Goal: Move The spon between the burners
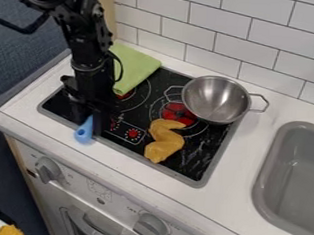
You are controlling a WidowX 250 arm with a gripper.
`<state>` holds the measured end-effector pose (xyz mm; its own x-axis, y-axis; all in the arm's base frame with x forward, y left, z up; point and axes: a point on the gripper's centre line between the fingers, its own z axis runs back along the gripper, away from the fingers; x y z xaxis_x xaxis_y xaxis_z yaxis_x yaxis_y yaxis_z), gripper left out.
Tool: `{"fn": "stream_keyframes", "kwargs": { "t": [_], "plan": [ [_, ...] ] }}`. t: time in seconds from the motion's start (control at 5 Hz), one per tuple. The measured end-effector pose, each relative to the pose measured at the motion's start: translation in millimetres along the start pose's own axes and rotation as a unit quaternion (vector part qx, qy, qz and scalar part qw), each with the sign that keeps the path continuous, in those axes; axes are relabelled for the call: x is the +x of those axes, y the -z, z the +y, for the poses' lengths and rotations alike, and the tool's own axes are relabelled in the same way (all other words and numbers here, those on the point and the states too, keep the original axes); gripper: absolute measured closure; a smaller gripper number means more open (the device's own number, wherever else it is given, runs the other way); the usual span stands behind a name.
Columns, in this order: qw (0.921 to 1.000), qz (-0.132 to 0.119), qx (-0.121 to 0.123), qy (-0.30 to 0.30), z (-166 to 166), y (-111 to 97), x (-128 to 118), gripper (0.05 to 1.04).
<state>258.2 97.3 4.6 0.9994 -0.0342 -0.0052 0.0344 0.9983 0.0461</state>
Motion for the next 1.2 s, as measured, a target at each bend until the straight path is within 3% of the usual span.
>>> {"fn": "stream_keyframes", "kwargs": {
  "t": [0.2, 0.4, 0.6, 0.8, 1.2],
  "plan": [
    [1.0, 0.0, 0.0, 0.0, -1.8, -1.6, -2.1, 0.753],
    [0.9999, 0.003, -0.008, -0.009, -2.3, -10.6, 0.6, 0.753],
    [0.9981, -0.055, -0.019, -0.019, -5.6, -35.6, 39.4, 0.753],
    [0.9974, -0.067, -0.022, -0.014, -14.9, -37.9, 66.2, 0.753],
    [0.9977, -0.056, -0.035, -0.018, -34.2, -16.0, 111.0, 0.753]
  ]
}}
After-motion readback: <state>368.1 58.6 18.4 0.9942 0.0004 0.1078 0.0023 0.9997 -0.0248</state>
